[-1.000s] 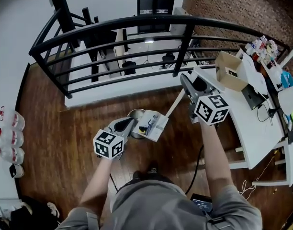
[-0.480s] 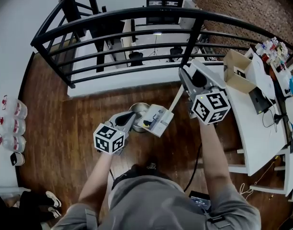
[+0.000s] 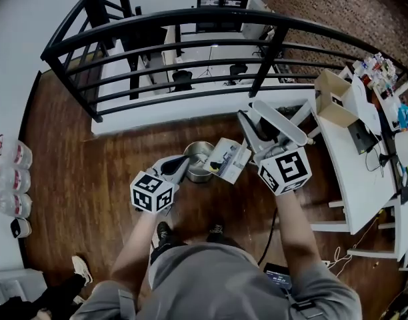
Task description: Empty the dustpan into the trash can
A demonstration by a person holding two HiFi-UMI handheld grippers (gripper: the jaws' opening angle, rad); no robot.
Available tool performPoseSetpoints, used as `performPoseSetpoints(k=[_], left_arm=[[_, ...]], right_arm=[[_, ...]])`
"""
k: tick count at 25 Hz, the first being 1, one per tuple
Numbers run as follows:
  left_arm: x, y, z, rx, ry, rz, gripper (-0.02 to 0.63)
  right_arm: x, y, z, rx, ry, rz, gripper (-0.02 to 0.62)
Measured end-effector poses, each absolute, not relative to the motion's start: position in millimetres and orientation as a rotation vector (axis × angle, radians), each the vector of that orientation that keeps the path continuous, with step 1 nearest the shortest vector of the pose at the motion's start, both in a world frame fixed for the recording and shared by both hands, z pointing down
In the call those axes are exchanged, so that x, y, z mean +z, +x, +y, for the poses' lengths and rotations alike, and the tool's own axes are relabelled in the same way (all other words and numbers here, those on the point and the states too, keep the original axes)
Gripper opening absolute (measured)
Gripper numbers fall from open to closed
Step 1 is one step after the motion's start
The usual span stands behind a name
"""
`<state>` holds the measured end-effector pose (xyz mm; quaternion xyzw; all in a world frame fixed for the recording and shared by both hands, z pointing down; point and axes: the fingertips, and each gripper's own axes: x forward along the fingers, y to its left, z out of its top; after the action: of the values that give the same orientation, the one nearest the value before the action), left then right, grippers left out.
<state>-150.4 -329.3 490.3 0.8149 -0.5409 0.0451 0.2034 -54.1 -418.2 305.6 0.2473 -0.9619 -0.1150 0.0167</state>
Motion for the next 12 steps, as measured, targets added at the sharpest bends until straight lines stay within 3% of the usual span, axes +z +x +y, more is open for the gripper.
performPoseSetpoints(k=[12], left_arm=[[491.4, -252.6, -274.3, 0.1, 2.351, -1.392, 0.005]], right_arm=[[325.8, -159.3, -324.3, -0.417, 0.765, -2.927, 0.112]])
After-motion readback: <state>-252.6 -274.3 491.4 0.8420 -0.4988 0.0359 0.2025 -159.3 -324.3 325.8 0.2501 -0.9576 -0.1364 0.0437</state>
